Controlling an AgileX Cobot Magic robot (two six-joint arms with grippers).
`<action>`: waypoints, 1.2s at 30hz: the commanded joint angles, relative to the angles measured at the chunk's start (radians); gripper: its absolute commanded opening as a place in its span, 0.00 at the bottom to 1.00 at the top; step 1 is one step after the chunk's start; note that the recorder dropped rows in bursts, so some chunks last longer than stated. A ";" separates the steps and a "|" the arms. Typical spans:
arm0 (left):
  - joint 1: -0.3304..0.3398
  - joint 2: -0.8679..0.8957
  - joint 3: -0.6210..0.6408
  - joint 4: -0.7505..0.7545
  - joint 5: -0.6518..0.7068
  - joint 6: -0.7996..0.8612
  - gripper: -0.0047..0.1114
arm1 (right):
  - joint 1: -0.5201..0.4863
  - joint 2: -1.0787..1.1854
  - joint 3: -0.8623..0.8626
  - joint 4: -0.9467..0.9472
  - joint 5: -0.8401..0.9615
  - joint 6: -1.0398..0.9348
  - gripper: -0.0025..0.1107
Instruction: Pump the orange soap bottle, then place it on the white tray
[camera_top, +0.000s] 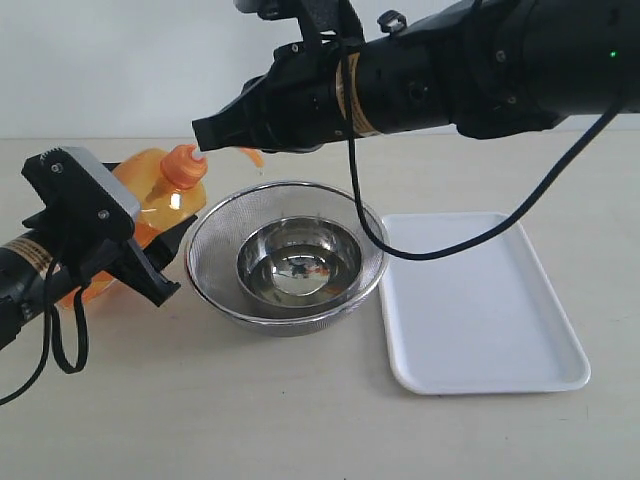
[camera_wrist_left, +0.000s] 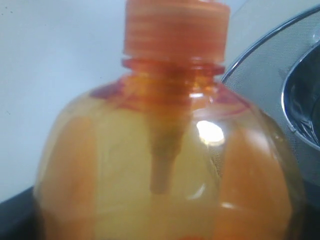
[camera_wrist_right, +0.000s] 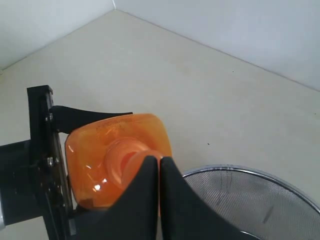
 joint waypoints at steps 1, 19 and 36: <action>-0.013 -0.010 -0.006 0.047 -0.055 -0.075 0.08 | 0.010 0.040 0.021 -0.025 -0.084 -0.003 0.02; -0.013 -0.010 -0.006 0.047 -0.055 -0.075 0.08 | 0.043 0.052 0.021 -0.021 -0.050 -0.028 0.02; -0.013 -0.010 -0.006 0.013 -0.055 -0.077 0.08 | 0.040 -0.010 0.010 -0.030 0.029 -0.041 0.02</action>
